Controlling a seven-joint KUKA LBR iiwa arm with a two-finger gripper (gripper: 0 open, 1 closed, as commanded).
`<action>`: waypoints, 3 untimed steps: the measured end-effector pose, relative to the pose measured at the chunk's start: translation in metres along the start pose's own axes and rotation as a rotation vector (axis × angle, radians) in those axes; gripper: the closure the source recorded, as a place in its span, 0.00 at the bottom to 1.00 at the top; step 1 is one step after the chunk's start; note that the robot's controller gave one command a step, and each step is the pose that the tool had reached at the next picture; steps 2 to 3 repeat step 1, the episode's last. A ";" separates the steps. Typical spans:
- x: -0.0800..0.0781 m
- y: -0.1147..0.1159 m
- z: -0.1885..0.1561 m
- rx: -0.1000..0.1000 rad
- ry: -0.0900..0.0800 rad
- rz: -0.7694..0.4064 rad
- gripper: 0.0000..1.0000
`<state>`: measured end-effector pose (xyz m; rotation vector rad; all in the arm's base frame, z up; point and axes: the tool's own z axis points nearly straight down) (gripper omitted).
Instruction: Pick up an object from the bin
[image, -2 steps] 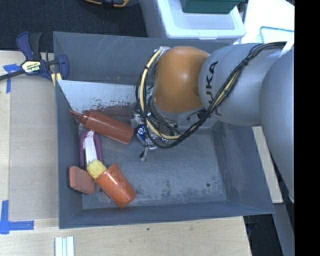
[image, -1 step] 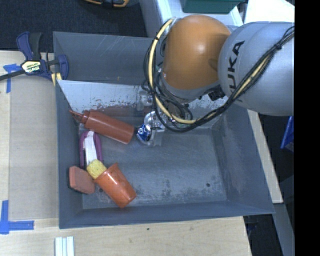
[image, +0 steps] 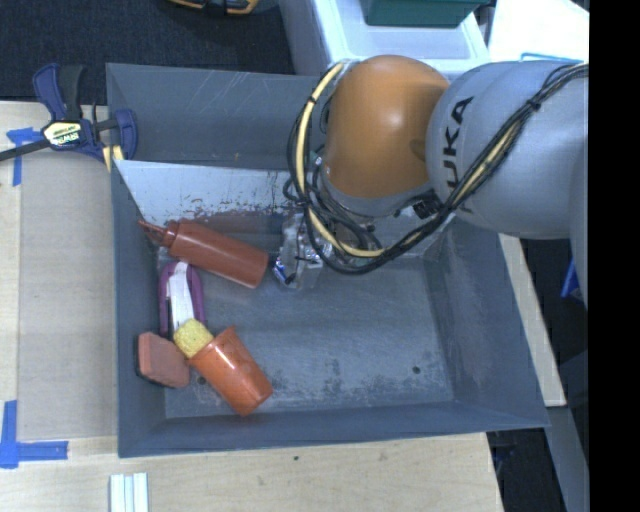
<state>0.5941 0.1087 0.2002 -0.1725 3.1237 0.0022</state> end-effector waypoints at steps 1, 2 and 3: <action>0.000 -0.001 0.001 0.000 0.001 0.001 1.00; 0.000 -0.001 0.001 0.000 0.001 0.001 1.00; 0.000 -0.001 0.001 0.000 0.001 0.001 1.00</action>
Offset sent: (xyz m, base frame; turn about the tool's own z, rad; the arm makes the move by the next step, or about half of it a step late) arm -0.0073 -0.0196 0.1721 -0.0525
